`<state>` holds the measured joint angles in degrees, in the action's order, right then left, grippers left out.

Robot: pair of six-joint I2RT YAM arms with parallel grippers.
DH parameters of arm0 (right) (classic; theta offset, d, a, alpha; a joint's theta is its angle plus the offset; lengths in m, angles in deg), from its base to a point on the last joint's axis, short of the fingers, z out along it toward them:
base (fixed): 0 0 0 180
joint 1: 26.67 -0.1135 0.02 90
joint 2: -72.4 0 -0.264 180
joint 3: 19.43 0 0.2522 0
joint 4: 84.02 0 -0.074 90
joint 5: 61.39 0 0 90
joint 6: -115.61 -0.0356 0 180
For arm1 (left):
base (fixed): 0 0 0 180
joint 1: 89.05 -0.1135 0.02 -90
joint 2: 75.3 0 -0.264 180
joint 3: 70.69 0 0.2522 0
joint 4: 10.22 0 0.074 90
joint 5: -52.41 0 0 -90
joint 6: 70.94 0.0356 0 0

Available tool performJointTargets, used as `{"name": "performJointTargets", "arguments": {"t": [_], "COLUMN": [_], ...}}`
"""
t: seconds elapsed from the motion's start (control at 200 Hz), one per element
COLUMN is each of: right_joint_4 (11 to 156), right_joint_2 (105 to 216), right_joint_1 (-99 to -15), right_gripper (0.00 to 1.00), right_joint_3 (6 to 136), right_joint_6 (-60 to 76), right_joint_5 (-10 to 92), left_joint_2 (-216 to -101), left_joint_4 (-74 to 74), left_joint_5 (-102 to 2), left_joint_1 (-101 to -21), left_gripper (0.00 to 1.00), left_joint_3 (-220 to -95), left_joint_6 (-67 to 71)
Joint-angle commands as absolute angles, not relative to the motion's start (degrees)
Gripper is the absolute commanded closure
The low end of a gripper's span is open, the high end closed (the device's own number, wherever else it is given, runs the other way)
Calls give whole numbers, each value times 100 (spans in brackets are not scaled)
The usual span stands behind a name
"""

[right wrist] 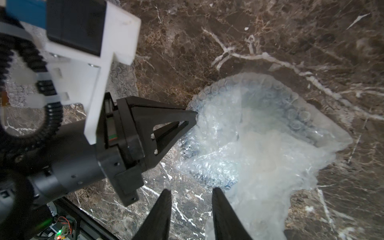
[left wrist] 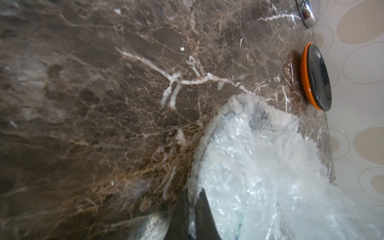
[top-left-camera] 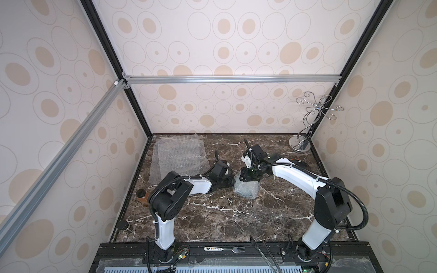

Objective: Unpack dinner plates from bubble wrap
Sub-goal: Unwrap the bubble wrap at the center of the board.

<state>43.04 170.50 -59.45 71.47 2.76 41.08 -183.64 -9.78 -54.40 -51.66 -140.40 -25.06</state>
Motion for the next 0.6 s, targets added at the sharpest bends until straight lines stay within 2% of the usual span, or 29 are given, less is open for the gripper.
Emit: {"name": "performJointTargets", "arguments": {"t": [0.0,0.595], "right_joint_4": [4196,4391], "right_joint_2": [17048,15876], "right_joint_1": [-5775,-4634], "right_gripper": [63,63], "right_joint_3": [7066,5418], "right_joint_6": [293,255], "right_joint_5": [4264,4350], "left_joint_2": [-18254,-18133], "left_joint_4": [-671,-811], "left_joint_5": [-5236,-5317], "left_joint_1": [-5181,-5299], "left_gripper": [100,100], "left_joint_3": [-14207,-14147], "left_joint_6": [-2378,-2382]}}
